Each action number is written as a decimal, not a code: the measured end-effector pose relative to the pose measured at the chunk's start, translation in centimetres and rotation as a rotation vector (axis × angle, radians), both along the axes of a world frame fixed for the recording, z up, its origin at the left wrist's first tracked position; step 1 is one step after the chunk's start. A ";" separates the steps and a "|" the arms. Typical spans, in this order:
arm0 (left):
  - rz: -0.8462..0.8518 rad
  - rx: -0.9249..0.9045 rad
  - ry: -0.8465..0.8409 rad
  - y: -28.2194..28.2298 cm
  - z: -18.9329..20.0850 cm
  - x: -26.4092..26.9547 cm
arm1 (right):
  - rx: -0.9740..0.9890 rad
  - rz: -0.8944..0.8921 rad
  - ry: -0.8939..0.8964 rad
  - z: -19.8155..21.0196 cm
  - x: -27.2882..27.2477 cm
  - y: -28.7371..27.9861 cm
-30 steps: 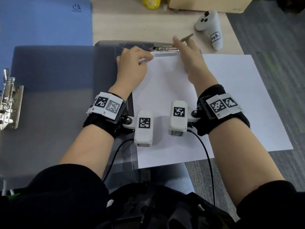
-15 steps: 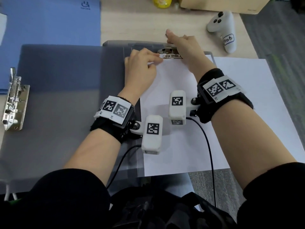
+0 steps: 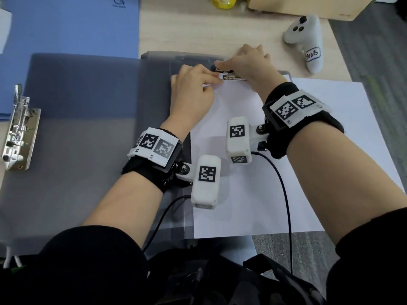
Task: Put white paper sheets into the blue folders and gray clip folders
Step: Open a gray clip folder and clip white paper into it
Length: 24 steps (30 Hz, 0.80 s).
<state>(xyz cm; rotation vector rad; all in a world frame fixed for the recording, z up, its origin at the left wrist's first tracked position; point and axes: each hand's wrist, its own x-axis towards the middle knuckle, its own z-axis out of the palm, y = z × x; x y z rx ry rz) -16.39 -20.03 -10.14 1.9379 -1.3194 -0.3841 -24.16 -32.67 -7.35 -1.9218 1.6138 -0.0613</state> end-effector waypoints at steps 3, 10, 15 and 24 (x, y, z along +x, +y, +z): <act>-0.002 0.005 -0.002 0.0 0.0 -0.1 | -0.004 -0.017 0.043 0.0 0.2 0.1; -0.007 0.001 -0.001 0.0 0.0 -0.1 | -0.055 -0.022 0.079 -0.1 0.2 0.5; -0.021 0.011 -0.007 0.1 0.1 -0.1 | -0.048 -0.005 0.062 0.1 -0.3 0.7; -0.039 0.061 -0.028 0.3 0.9 -0.2 | -0.004 0.022 -0.285 0.8 -2.7 1.9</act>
